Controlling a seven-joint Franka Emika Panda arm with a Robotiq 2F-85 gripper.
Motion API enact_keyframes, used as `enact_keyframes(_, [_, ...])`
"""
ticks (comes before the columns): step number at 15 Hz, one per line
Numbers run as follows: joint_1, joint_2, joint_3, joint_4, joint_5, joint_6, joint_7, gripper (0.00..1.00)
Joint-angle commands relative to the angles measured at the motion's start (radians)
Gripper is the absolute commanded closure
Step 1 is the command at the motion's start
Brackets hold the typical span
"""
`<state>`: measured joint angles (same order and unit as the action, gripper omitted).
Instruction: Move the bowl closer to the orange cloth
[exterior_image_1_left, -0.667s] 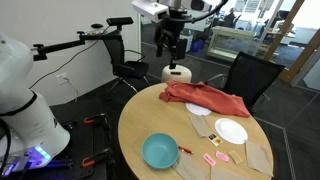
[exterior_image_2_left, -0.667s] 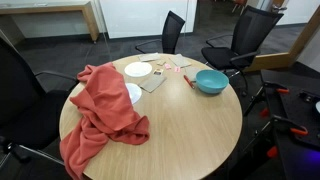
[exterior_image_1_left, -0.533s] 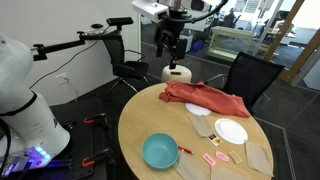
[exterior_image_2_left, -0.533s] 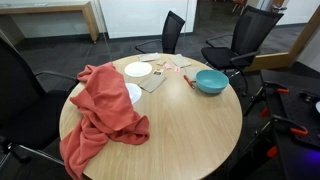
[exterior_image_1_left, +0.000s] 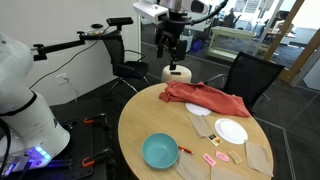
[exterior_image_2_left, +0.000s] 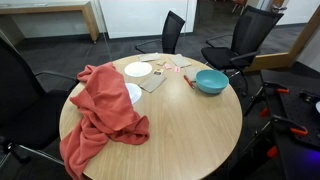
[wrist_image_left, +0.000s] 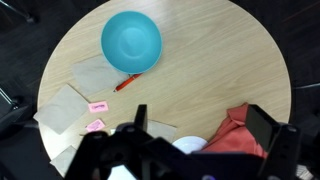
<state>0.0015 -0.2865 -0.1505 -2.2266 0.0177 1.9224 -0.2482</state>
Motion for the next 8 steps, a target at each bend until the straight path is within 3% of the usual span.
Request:
enact_keyframes(1, [-0.025, 0.068, 0.04, -0.01, -0.024, 0.073, 0.091, 0.0])
enact_keyframes(8, [-0.043, 0.176, 0.062, -0.115, -0.087, 0.214, 0.288, 0.0])
